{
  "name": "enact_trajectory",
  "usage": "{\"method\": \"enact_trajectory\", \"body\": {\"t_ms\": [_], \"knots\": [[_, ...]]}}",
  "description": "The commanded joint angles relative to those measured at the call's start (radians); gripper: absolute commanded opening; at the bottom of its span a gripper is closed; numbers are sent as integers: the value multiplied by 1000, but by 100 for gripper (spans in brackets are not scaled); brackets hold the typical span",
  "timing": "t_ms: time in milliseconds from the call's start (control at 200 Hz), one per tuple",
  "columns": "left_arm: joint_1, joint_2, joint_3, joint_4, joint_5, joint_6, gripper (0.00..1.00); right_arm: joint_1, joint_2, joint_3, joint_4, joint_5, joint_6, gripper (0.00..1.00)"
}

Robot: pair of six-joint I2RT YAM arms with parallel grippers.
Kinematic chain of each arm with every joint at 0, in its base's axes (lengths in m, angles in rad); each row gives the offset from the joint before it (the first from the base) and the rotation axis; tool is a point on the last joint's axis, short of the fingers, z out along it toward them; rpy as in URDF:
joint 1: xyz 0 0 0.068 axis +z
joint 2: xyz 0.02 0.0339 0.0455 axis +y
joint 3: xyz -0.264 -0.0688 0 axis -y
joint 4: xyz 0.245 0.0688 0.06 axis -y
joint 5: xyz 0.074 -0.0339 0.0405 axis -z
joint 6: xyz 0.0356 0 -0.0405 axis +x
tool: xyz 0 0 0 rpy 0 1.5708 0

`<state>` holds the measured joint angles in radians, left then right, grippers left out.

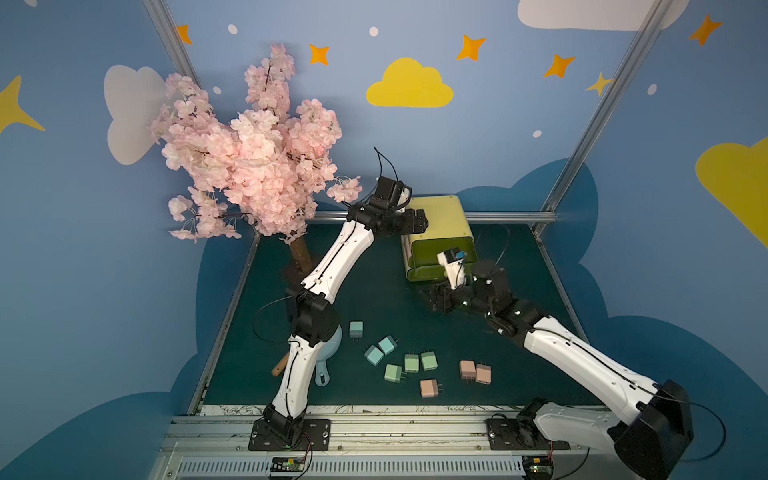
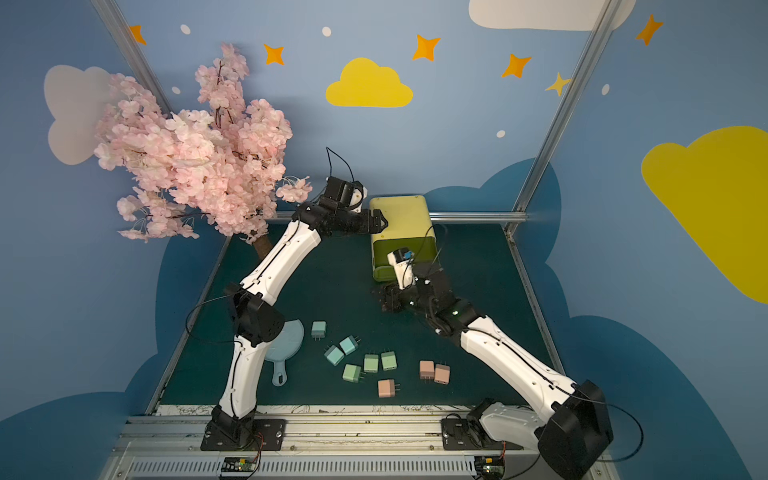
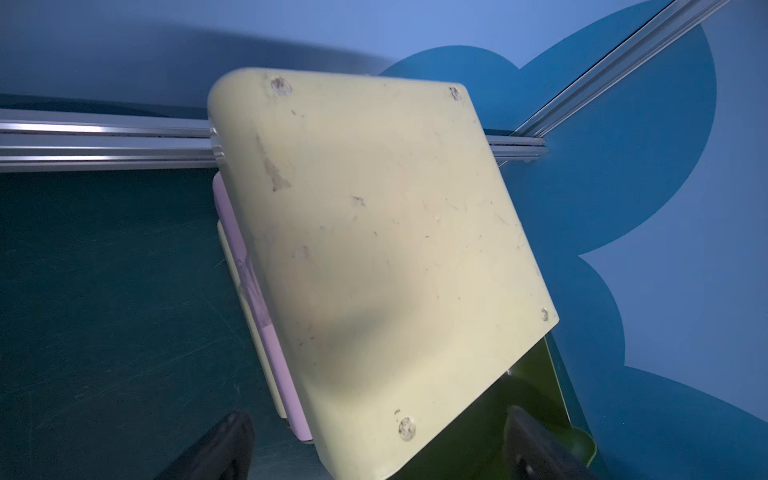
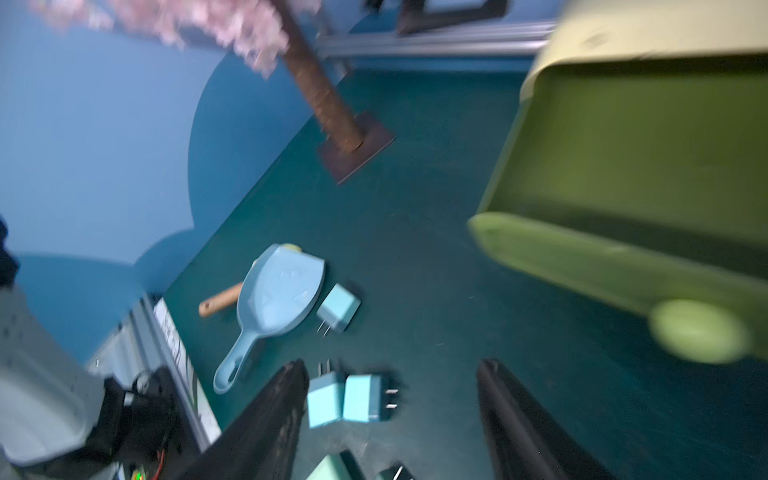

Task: Place the plugs into the drawer by color
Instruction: Pick up the plug from the center of the board.

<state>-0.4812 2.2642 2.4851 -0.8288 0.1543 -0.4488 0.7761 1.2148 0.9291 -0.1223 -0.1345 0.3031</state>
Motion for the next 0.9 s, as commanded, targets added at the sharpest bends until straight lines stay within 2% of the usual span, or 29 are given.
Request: {"method": "enact_trajectory", "body": {"t_ms": [0, 130, 360, 501, 726, 896], "knots": [[13, -8, 24, -23, 2, 12, 95, 166, 85, -37, 96, 224, -53, 68], [13, -8, 24, -27, 8, 10, 95, 280, 269, -1, 184, 312, -79, 67], [14, -16, 28, -26, 5, 15, 95, 328, 567, 193, 209, 324, -110, 65], [14, -19, 27, -27, 4, 18, 95, 355, 674, 268, 242, 352, -122, 66], [15, -17, 27, -33, 4, 19, 95, 374, 803, 395, 193, 373, -121, 72], [13, -17, 26, -33, 8, 18, 95, 373, 874, 448, 147, 441, -105, 74]]}}
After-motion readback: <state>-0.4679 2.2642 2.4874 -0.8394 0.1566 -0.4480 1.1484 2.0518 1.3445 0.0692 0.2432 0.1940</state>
